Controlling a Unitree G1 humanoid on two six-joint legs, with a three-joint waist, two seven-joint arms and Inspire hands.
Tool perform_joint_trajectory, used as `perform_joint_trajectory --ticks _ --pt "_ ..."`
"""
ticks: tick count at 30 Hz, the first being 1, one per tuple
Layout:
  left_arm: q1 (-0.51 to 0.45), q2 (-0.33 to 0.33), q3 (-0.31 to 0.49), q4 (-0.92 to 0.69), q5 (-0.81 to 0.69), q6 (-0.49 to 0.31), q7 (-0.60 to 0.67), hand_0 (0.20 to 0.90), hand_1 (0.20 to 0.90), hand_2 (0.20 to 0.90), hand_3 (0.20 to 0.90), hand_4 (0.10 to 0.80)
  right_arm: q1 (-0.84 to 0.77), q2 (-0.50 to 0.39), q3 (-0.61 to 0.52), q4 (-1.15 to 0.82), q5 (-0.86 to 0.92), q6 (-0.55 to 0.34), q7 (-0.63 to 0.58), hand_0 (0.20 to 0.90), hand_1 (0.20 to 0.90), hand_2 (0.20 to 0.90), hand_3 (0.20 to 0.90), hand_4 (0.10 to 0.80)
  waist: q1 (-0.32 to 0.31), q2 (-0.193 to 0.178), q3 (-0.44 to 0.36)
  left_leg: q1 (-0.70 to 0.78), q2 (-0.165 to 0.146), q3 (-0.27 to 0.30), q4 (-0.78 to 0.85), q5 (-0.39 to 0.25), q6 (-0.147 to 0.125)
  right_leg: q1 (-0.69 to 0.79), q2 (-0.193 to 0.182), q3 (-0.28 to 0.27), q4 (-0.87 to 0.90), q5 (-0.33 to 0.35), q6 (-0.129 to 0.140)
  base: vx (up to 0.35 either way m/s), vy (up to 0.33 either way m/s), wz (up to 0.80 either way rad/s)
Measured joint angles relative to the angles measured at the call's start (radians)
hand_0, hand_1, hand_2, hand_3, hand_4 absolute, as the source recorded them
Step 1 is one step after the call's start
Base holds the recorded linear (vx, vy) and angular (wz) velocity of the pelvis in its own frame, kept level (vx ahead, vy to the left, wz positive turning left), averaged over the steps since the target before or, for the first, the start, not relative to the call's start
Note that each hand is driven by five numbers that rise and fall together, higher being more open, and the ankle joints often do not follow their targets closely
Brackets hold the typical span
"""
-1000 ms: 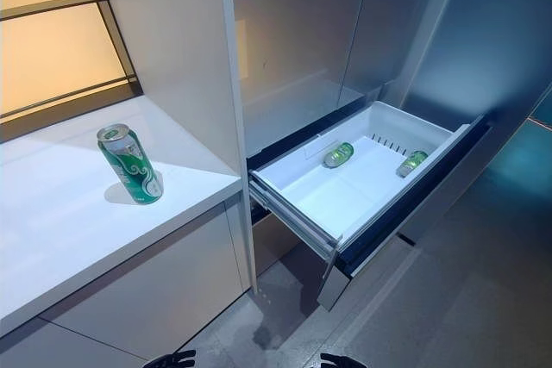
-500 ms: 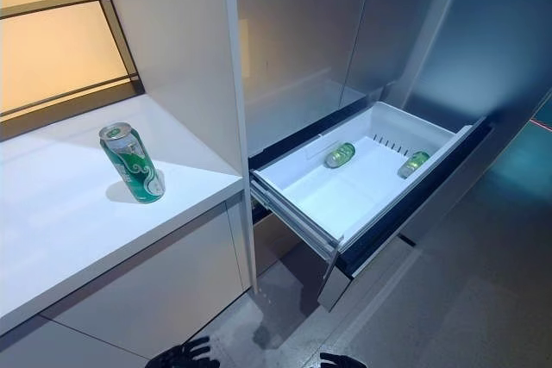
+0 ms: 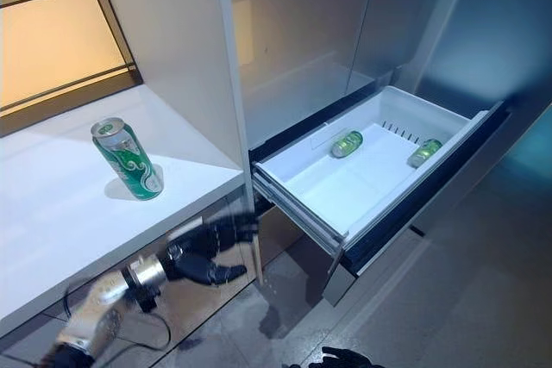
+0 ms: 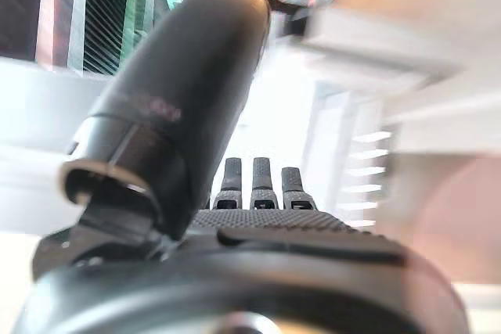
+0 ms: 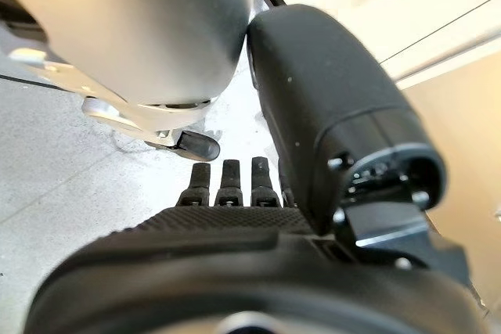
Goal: Put drinks into fridge and close the fridge
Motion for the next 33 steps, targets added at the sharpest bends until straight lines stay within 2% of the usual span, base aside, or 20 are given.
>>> perform_joint_trajectory --ticks 4,8,10,15,19,24,28,33 --pt "-0.073 0.005 0.087 -0.152 -0.079 -0.035 0.098 0.9 0.9 0.9 0.9 0.8 0.003 0.002 0.002 0.02 0.0 -0.039 -0.002 0.9 0.9 0.9 0.9 0.8 0.004 0.004 -0.004 0.003 0.0 -0.002 -0.001 0.0 0.0 0.004 0.001 0.0 0.0 0.0 0.0 0.029 -0.012 0.01" --pt "-0.102 0.026 0.136 -0.161 -0.093 -0.098 0.207 0.9 0.9 0.9 0.9 0.8 0.007 0.003 0.018 0.027 0.0 -0.056 -0.011 0.9 0.9 0.9 0.9 0.8 0.001 0.009 -0.017 0.008 0.0 -0.002 -0.001 0.0 0.0 0.008 0.001 0.001 0.0 0.0 0.0 0.022 0.001 0.0" --pt "-0.111 0.055 0.147 -0.161 -0.096 -0.109 0.269 0.9 0.9 0.9 0.9 0.8 0.01 0.005 0.028 0.031 0.0 -0.057 -0.017 0.9 0.9 0.9 0.9 0.8 0.002 0.006 -0.026 0.011 0.001 -0.002 -0.001 0.0 0.0 0.011 0.001 0.001 0.0 0.0 0.0 0.024 0.005 0.0" --pt "-0.123 0.071 0.216 -0.142 -0.106 -0.141 0.417 0.9 0.9 0.9 0.9 0.8 0.016 0.02 0.051 0.033 0.0 -0.056 -0.021 0.9 0.9 0.9 0.9 0.8 0.004 -0.006 -0.048 0.015 0.001 -0.004 -0.002 0.0 0.0 0.016 0.001 0.001 0.0 0.0 0.0 0.022 0.011 0.0" --pt "-0.148 0.087 0.264 -0.07 -0.106 -0.154 0.528 0.9 0.9 0.9 0.9 0.8 0.021 0.029 0.073 0.032 0.0 -0.054 -0.022 0.9 0.9 0.9 0.9 0.8 0.004 -0.008 -0.071 0.015 0.0 -0.004 -0.002 -0.001 0.0 0.016 0.0 0.001 0.0 0.0 0.0 0.009 0.006 0.0" --pt "-0.161 0.145 0.291 0.041 -0.06 -0.148 0.655 0.9 0.9 0.9 0.9 0.8 0.02 0.029 0.077 0.032 0.0 -0.05 -0.022 0.9 0.9 0.9 0.9 0.8 0.006 -0.008 -0.077 0.015 0.0 -0.004 -0.002 0.0 0.0 0.016 0.001 0.001 -0.003 0.0 -0.001 0.0 0.0 0.0" --pt "-0.165 0.196 0.296 0.137 -0.039 -0.125 0.693 0.9 0.9 0.9 0.9 0.8 0.019 0.029 0.078 0.031 0.0 -0.045 -0.022 0.9 0.9 0.9 0.9 0.8 0.007 -0.008 -0.077 0.015 0.0 -0.004 -0.002 0.0 0.0 0.016 0.0 0.001 -0.005 0.0 -0.001 0.0 0.0 0.0" --pt "-0.167 0.199 0.324 0.212 -0.048 -0.074 0.701 0.9 0.9 0.9 0.9 0.8 0.019 0.03 0.08 0.031 0.0 -0.037 -0.022 0.9 0.9 0.9 0.9 0.8 0.008 -0.009 -0.078 0.016 0.0 -0.005 -0.002 0.0 0.0 0.016 0.0 0.001 -0.004 0.0 -0.001 0.0 0.0 0.0"
